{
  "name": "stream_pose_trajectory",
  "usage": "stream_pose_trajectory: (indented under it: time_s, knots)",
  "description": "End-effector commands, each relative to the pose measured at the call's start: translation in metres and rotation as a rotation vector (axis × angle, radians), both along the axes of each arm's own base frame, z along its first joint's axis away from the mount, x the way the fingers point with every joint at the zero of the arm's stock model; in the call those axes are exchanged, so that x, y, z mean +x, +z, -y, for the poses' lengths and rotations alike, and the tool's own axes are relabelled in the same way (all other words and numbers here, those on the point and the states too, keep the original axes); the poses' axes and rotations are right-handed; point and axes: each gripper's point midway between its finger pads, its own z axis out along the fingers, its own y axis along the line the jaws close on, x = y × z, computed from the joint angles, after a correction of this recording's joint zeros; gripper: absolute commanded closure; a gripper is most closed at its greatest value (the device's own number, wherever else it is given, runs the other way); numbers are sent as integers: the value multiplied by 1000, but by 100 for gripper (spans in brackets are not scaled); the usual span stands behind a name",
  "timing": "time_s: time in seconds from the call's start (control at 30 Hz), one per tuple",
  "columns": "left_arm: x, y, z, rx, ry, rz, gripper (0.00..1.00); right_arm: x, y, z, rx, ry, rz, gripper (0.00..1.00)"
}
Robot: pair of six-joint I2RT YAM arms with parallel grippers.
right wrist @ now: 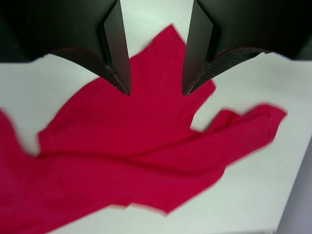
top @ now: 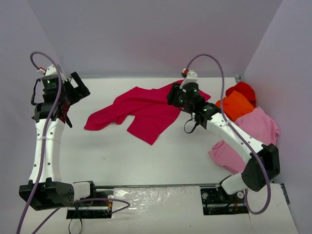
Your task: Fold and stack the t-shirts
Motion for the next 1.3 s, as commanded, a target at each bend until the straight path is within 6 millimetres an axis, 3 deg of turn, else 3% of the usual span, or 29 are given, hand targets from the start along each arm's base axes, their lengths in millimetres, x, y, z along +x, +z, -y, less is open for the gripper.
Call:
stream_pose_trajectory:
  time_s: [0.0,0.07,0.17,0.23,0.4,0.57,0.63,0.7,0.8,1.1,1.27]
  knots:
    - [-2,28,16,-72,-49,122,3,-22,-49,-51,28,83,-128,56]
    - [-4,20,21,-95,-66,93,3,-29,-70,-75,19,138,-174,55]
    - [-6,7,32,-134,-114,46,3,-30,-91,-91,-31,150,-194,54]
    - [-7,2,41,-165,-155,28,3,-27,-113,-100,-50,159,-235,59]
    - [-5,-14,60,-264,-223,-8,3,-24,-147,-115,-87,185,-285,63]
    - [-2,-38,71,-342,-247,-55,7,-35,-161,-122,-115,202,-303,65]
    - [-1,-43,75,-366,-259,-73,8,-48,-171,-122,-124,222,-331,78]
    - [2,-48,78,-387,-267,-90,8,-64,-186,-115,-134,221,-377,100]
    - [7,-52,80,-412,-272,-93,8,-90,-204,-97,-131,200,-451,100]
    - [18,-61,84,-448,-279,-101,8,-159,-216,-55,-98,151,-552,100]
    - [21,-71,82,-446,-268,-121,8,-212,-209,-21,-133,70,-609,100]
